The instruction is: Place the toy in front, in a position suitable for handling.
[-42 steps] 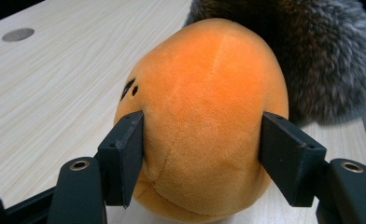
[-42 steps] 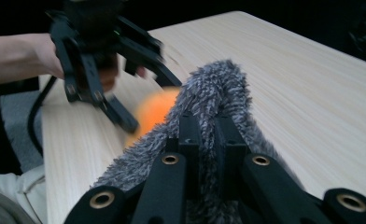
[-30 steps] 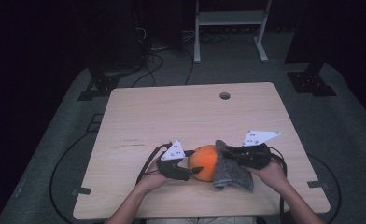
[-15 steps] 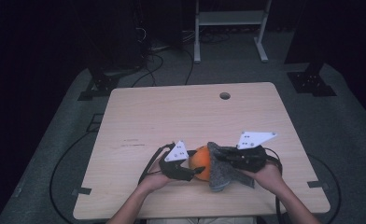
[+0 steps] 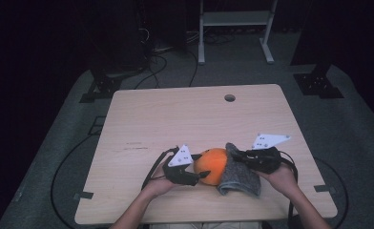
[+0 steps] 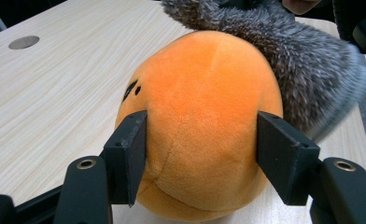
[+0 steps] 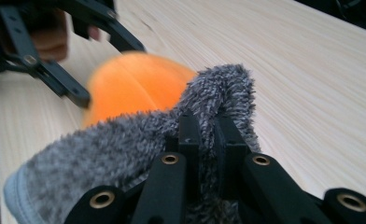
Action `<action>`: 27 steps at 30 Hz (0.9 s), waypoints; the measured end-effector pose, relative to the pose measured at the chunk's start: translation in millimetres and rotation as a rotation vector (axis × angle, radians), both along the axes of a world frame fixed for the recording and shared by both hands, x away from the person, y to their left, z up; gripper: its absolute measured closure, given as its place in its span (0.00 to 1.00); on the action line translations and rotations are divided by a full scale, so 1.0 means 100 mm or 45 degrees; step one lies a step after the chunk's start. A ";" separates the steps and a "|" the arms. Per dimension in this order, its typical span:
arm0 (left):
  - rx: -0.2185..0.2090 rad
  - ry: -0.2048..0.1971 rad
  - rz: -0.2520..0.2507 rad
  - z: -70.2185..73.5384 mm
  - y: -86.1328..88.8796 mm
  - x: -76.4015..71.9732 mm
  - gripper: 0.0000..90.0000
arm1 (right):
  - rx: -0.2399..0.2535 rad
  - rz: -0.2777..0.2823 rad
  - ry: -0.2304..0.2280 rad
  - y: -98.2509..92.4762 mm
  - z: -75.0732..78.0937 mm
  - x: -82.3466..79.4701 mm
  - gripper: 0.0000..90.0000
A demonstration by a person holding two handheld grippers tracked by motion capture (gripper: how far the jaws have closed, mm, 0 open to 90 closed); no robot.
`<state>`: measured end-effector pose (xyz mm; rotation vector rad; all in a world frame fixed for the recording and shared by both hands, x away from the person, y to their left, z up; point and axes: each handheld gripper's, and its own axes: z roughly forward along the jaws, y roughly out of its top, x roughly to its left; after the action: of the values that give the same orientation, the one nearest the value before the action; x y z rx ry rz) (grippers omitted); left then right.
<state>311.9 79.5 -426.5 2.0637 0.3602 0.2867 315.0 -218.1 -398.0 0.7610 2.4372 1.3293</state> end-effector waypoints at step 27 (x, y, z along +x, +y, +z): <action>-0.050 0.107 0.016 -0.04 0.07 0.16 0.10 | 0.093 0.087 0.009 0.13 0.03 -0.11 0.92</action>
<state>327.7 86.2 -430.5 2.0394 0.4272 0.1990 304.2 -205.5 -394.9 0.7073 2.4528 1.4497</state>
